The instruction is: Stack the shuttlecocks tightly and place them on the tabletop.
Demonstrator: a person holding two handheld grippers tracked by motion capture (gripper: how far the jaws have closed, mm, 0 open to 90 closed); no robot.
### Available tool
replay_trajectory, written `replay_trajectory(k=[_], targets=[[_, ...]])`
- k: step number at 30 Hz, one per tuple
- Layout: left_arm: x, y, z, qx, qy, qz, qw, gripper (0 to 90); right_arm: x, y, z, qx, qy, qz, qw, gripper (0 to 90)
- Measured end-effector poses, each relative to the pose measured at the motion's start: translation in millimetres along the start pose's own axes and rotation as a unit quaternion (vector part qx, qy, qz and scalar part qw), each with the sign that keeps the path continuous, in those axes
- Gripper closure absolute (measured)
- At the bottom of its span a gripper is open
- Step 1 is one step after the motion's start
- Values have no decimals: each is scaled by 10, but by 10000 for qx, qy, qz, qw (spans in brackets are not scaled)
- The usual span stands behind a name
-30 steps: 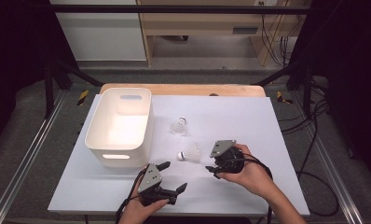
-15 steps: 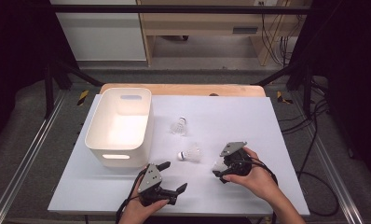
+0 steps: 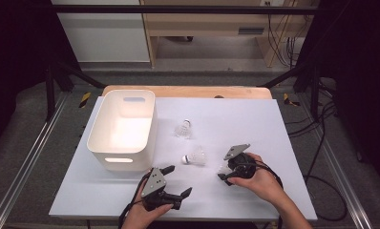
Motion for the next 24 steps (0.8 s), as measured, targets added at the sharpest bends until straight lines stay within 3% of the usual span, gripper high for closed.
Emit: replay_trajectory(k=[7,13,19,24], targets=[[-2,-7,-1,-5,1,-13,10000,53,-5,-17,-2,-87,49,-51,9999,424],[-2,-5,-1,-4,1,-13,10000,53,-23,-2,-45,-59,245,-35,9997,433],[-4,-9,-1,-8,2,-22,10000,53,-44,63,-169,190,706,11,9973,447],[-7,-12,-2,-14,10,-29,10000,53,-63,129,-302,493,1180,57,9918,429]])
Point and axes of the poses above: each handheld gripper's, and its own axes: x roughly forward along the jaws, z roughly out of its underside, y roughly to its right, the point moved 7 cm from there along x, roughly forward along the jaws, and after that the axes turned 10 degrees about x, right-handed, at the moved point
